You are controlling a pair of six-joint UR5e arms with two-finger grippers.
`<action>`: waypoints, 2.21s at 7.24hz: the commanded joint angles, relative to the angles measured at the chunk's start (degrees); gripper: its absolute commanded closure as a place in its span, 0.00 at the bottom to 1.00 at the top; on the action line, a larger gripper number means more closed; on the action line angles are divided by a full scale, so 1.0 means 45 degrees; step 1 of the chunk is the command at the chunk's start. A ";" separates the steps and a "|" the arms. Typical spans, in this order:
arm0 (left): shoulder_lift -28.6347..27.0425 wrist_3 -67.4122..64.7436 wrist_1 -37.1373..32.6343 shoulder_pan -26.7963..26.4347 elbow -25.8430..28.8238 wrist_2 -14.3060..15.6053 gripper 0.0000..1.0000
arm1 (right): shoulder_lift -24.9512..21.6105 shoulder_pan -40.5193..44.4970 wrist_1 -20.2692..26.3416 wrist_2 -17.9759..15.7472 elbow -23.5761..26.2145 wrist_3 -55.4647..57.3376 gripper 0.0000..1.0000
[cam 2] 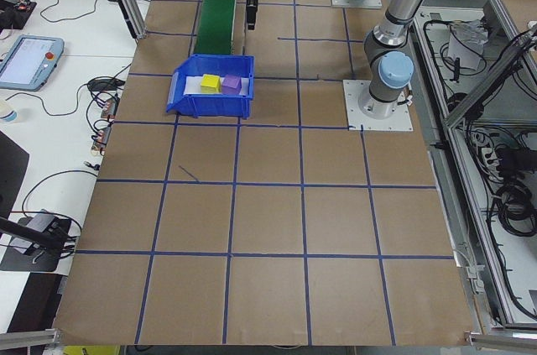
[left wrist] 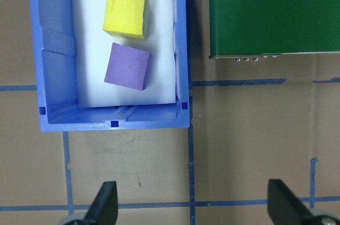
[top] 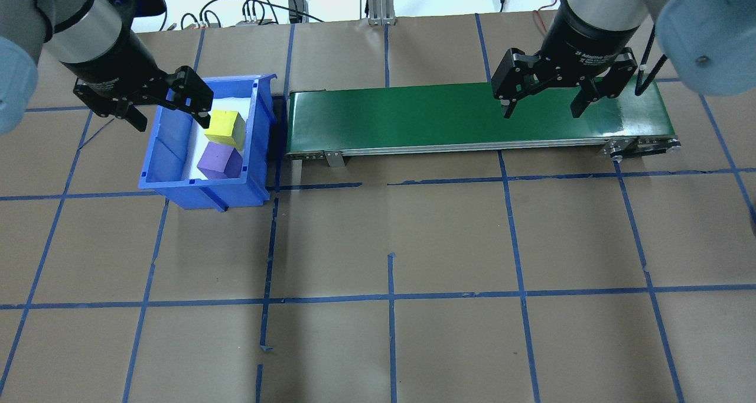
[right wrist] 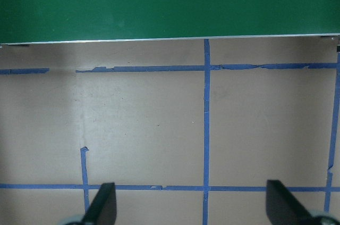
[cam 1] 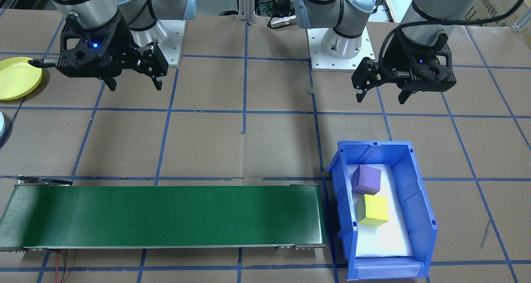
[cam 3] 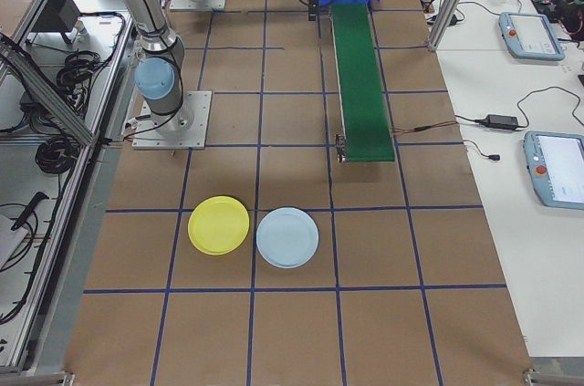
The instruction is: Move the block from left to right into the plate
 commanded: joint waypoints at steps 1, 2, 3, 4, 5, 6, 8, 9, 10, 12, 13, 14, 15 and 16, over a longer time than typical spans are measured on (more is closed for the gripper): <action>-0.0462 0.1037 0.0260 0.0826 -0.0940 -0.0062 0.00 | 0.0002 0.0000 0.0006 0.0000 0.0000 0.0000 0.00; -0.0890 0.1039 0.1249 0.0808 -0.1294 -0.0004 0.00 | 0.0002 0.0000 0.0025 0.0000 0.0000 0.0000 0.00; -0.1571 0.1039 0.1878 0.0827 -0.1452 0.0016 0.00 | 0.0002 0.0000 0.0006 0.0000 0.0019 0.0000 0.00; -0.2216 0.1058 0.2445 0.0827 -0.1473 0.0016 0.00 | 0.0002 0.0000 0.0006 0.0000 0.0000 0.0000 0.00; -0.2706 0.1097 0.2683 0.0827 -0.1473 0.0055 0.00 | 0.0002 0.0000 0.0006 0.0000 0.0000 0.0000 0.00; -0.3175 0.1078 0.3033 0.0827 -0.1473 0.0036 0.00 | -0.0017 0.0000 0.0025 0.0020 0.0000 0.0000 0.00; -0.3900 0.1039 0.3835 0.0807 -0.1473 -0.0081 0.00 | 0.0002 0.0000 0.0006 0.0020 0.0019 0.0000 0.00; -0.4038 0.1039 0.4011 0.0807 -0.1473 -0.0101 0.00 | 0.0002 0.0000 0.0006 0.0000 0.0000 0.0000 0.00; -0.4310 0.1019 0.4303 0.0807 -0.1473 -0.0121 0.00 | 0.0002 0.0000 0.0006 0.0020 0.0000 0.0000 0.00; -0.4896 0.0961 0.4832 0.0788 -0.1531 -0.0199 0.00 | 0.0002 0.0000 0.0006 0.0000 0.0019 0.0000 0.00; -0.4918 0.0999 0.4872 0.0788 -0.1570 -0.0373 0.00 | 0.0002 0.0000 0.0006 0.0000 0.0019 0.0000 0.00; -0.4937 0.1019 0.4950 0.0788 -0.1571 -0.0375 0.00 | 0.0002 0.0000 0.0006 0.0020 0.0019 0.0000 0.00; -0.5111 0.1039 0.5221 0.0788 -0.1571 -0.0375 0.00 | 0.0002 0.0000 -0.0014 0.0020 0.0019 0.0000 0.00; -0.5442 0.1058 0.5766 0.0788 -0.1590 -0.0394 0.00 | 0.0002 0.0000 0.0005 0.0000 0.0019 0.0000 0.00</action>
